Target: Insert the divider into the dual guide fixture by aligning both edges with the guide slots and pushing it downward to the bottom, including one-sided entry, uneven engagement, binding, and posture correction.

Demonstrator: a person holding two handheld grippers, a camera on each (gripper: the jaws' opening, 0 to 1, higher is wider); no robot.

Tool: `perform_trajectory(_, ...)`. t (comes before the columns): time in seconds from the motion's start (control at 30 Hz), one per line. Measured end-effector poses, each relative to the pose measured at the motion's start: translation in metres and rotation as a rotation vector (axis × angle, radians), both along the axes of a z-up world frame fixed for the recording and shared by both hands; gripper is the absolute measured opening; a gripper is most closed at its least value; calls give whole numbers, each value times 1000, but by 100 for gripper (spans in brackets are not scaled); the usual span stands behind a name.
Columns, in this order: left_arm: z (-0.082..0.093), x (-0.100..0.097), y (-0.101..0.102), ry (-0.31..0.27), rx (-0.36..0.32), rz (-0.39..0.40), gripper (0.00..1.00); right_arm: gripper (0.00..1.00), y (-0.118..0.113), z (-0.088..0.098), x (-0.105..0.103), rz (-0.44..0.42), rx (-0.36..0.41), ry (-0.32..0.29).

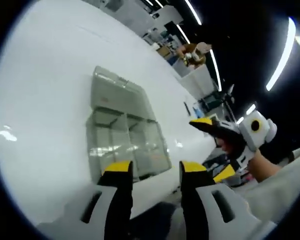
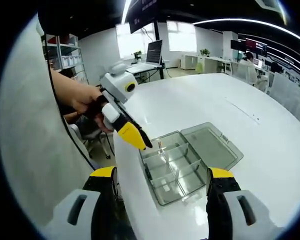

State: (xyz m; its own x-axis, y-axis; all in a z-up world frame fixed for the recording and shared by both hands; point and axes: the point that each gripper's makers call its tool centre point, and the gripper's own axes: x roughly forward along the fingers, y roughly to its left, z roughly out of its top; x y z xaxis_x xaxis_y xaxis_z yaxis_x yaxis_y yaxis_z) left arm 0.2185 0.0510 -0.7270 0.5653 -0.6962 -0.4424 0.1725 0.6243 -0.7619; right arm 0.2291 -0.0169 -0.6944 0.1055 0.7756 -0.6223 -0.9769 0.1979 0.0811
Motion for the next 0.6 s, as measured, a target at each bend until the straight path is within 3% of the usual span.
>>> perform_trajectory(0.13, 12, -1, -3, -89, -11, -33, 41, 71, -4, 1, 5, -21, 11, 7)
perform_trajectory(0.23, 13, -3, -1, -93, -8, -33, 43, 71, -7, 1, 7, -31, 14, 10)
perform_trajectory(0.47, 23, -1, 1, -169, 22, -56, 44, 70, -14, -1, 12, -49, 18, 19)
perform_trajectory(0.6, 37, 4, 0, -249, 7, -48, 48, 70, -20, -6, 12, -57, 12, 30)
